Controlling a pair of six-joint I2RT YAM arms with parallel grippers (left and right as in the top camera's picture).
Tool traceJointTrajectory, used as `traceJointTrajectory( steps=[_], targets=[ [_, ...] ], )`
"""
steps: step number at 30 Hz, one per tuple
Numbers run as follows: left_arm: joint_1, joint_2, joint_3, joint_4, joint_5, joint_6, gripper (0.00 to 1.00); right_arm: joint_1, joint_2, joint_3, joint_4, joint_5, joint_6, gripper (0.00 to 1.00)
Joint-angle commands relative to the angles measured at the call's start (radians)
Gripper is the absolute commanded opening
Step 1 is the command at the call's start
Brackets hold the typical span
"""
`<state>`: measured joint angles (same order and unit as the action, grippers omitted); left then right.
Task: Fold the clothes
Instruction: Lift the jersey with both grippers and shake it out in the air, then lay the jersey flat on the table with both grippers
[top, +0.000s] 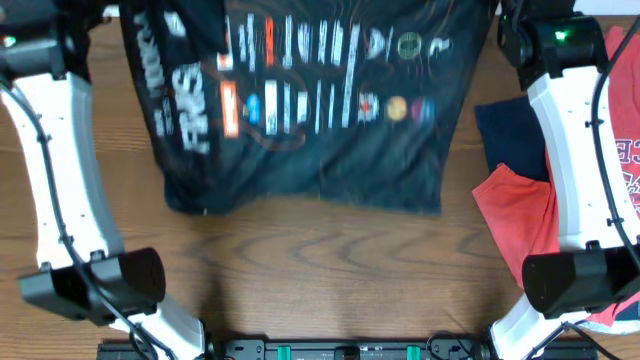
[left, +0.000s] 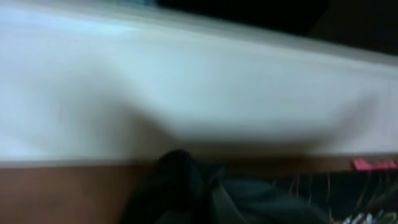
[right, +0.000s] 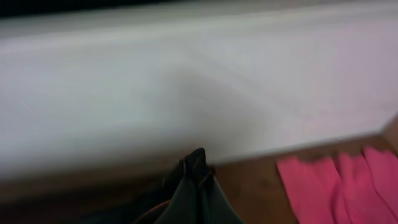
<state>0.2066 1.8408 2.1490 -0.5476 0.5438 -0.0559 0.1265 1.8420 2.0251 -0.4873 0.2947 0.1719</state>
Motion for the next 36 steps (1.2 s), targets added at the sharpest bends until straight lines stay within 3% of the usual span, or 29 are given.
traceJointTrajectory(
  steps=[1,6,13,15,18,23,26,31,36],
  targets=[
    [0.008,-0.021,0.014,0.131,-0.01,-0.031,0.06,-0.04,-0.052,0.074,0.061,0.023,0.04,0.01],
    [0.031,-0.029,0.083,0.286,-0.013,-0.074,0.06,-0.098,-0.052,0.211,0.048,0.023,0.063,0.01],
    [0.056,-0.037,0.189,0.23,0.034,-0.073,0.06,-0.155,-0.052,0.291,-0.145,0.057,0.051,0.01],
    [0.061,-0.042,0.189,0.123,0.078,-0.072,0.06,-0.164,-0.049,0.285,-0.238,0.085,0.051,0.01],
    [0.063,-0.041,0.179,-0.166,0.081,-0.051,0.06,-0.17,-0.035,0.272,-0.404,0.098,0.051,0.01],
    [0.056,-0.021,0.101,-0.694,0.074,0.083,0.06,-0.172,0.018,0.257,-0.691,0.098,0.064,0.01],
    [0.056,-0.004,-0.005,-0.909,0.066,0.153,0.06,-0.174,0.056,0.248,-0.878,0.097,0.12,0.01],
    [0.056,0.0,-0.271,-1.033,0.065,0.28,0.06,-0.174,0.097,0.193,-1.102,0.09,0.176,0.01],
    [0.057,0.0,-0.576,-1.032,0.0,0.29,0.06,-0.174,0.097,0.015,-1.211,0.069,0.249,0.01]
  ],
)
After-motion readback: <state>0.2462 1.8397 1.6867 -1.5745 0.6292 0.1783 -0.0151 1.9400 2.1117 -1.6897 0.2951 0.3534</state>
